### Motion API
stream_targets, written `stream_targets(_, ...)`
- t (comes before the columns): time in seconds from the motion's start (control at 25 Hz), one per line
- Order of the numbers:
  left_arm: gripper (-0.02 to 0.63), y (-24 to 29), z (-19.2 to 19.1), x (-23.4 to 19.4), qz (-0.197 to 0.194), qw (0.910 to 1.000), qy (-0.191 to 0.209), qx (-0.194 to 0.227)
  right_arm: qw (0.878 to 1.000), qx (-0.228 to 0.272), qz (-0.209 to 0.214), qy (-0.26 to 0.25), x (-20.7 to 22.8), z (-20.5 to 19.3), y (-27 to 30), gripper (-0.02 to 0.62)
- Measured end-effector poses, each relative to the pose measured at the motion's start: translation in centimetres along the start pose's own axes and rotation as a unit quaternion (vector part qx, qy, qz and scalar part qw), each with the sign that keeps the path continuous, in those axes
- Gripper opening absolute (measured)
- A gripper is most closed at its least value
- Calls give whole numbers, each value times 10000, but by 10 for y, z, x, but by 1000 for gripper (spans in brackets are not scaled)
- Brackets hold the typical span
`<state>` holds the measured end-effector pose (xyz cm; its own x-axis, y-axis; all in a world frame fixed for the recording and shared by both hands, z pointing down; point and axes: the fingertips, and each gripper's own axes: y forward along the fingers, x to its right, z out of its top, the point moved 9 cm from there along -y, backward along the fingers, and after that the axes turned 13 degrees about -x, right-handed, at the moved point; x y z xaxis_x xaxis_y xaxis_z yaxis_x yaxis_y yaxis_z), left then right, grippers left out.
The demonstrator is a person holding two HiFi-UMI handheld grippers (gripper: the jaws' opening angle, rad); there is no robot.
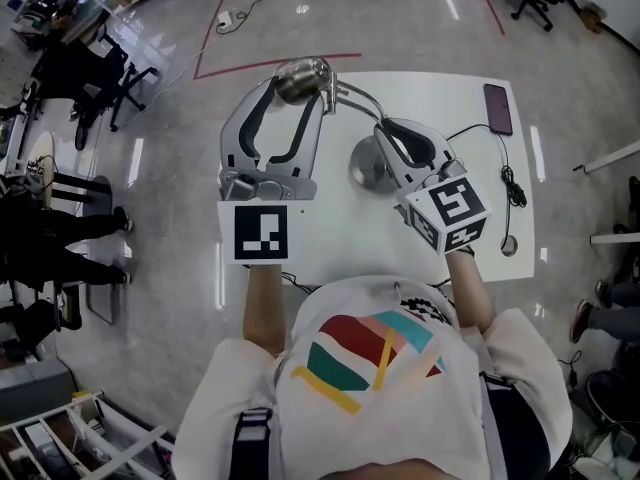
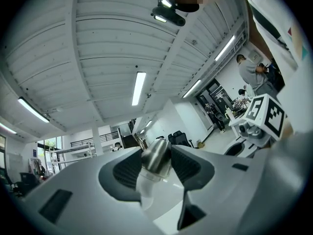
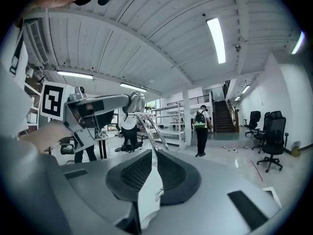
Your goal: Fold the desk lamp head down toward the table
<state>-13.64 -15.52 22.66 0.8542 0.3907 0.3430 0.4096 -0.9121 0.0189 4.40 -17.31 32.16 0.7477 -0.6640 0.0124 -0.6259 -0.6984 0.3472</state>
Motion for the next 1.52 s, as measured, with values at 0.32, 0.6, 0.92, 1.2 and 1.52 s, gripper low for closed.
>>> stream_targets(0.32,232,4,-6,-2,-72,9998,-169,117,9946,-285,-346,-935,-5,-1,9,44)
stream_targets(0.6,232,2,-6,-4,-122,9998,-99,100,9934,-335,-466,-993,-8,1,8,44)
stream_targets(0.92,232,2,-6,-4,-104,9998,-112,122,9926,-341,-460,-1073,-5,5,12,44)
stream_targets(1.2,231,1,-5,-4,-110,9998,-162,92,9898,-565,-298,-1277,-2,9,20,44)
stream_targets(1.52,230,-1,-22,-12,-57,9983,-478,-336,9830,-665,-287,-1690,2,12,21,31)
